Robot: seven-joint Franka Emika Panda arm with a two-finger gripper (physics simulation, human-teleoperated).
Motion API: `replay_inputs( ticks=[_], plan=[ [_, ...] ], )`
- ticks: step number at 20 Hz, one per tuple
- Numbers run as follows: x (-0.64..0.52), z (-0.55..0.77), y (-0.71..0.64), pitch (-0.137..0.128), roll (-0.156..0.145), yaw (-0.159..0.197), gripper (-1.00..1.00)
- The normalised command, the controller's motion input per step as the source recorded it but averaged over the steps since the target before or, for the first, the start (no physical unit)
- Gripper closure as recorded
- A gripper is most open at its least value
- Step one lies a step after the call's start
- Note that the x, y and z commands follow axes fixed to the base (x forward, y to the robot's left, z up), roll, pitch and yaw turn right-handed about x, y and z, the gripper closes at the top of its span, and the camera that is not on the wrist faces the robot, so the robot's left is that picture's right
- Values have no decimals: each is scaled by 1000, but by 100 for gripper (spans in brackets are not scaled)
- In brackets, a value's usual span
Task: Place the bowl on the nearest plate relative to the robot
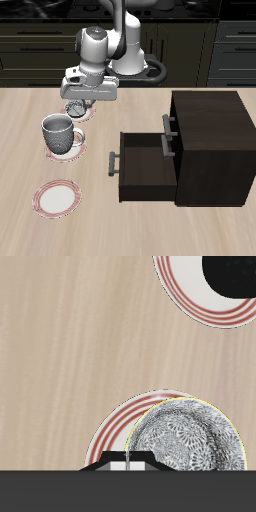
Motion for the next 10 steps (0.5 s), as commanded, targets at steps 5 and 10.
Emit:
replay_inputs(
  ticks=[5,10],
  plan=[
    [-24,-51,-42,20,-35,7,-100],
    [3,69,-14,2,2,-3,-100]
  ],
)
